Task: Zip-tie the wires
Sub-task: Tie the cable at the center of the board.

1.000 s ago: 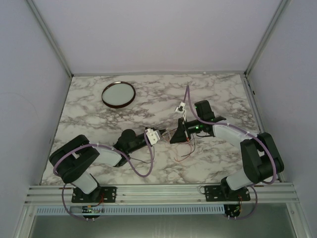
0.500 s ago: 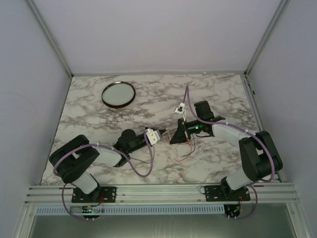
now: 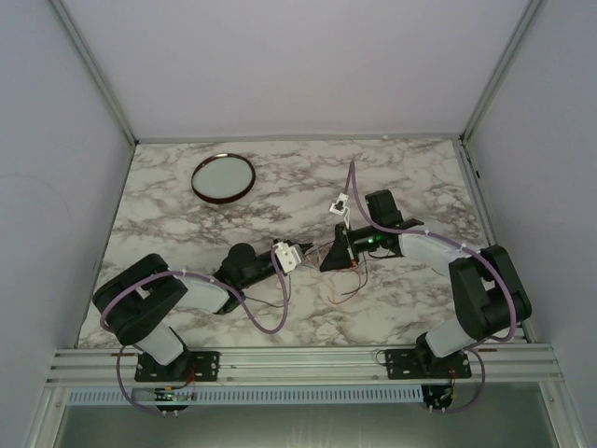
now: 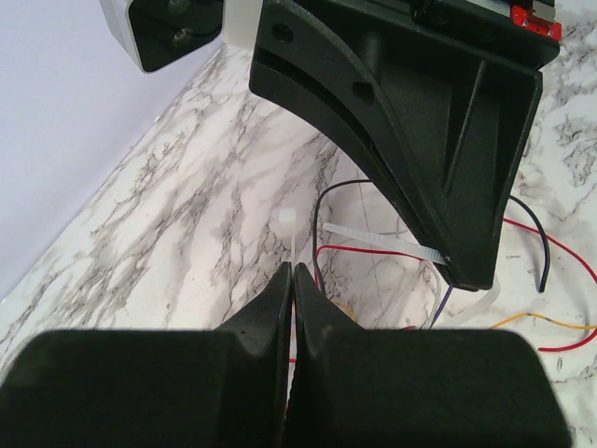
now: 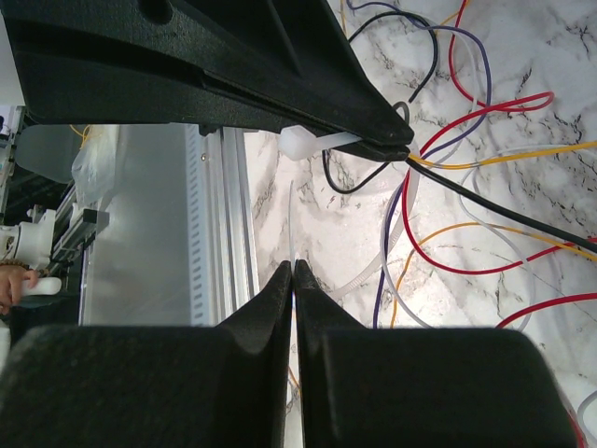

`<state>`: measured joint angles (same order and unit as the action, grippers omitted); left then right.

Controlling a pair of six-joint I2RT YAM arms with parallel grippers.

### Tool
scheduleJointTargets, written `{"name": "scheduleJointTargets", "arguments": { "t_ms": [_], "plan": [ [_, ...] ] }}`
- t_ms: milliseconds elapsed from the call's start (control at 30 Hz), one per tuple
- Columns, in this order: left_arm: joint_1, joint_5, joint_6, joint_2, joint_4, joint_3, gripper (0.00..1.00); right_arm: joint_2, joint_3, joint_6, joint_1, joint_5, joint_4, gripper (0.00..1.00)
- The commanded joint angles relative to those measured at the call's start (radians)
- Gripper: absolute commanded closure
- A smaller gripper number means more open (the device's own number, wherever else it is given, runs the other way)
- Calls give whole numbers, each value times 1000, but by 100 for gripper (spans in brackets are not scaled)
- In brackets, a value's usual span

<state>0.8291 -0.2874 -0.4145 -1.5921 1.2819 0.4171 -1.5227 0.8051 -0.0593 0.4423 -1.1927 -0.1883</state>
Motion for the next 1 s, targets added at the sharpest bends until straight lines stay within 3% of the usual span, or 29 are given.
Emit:
{"name": "scheduleJointTargets", "arguments": {
  "t_ms": [0, 967],
  "plan": [
    [7, -33, -3, -2, 65, -9, 100, -9, 44, 27, -11, -36, 13, 100],
    [15, -31, -5, -9, 66, -11, 100, 1, 63, 25, -11, -26, 13, 100]
  ]
}}
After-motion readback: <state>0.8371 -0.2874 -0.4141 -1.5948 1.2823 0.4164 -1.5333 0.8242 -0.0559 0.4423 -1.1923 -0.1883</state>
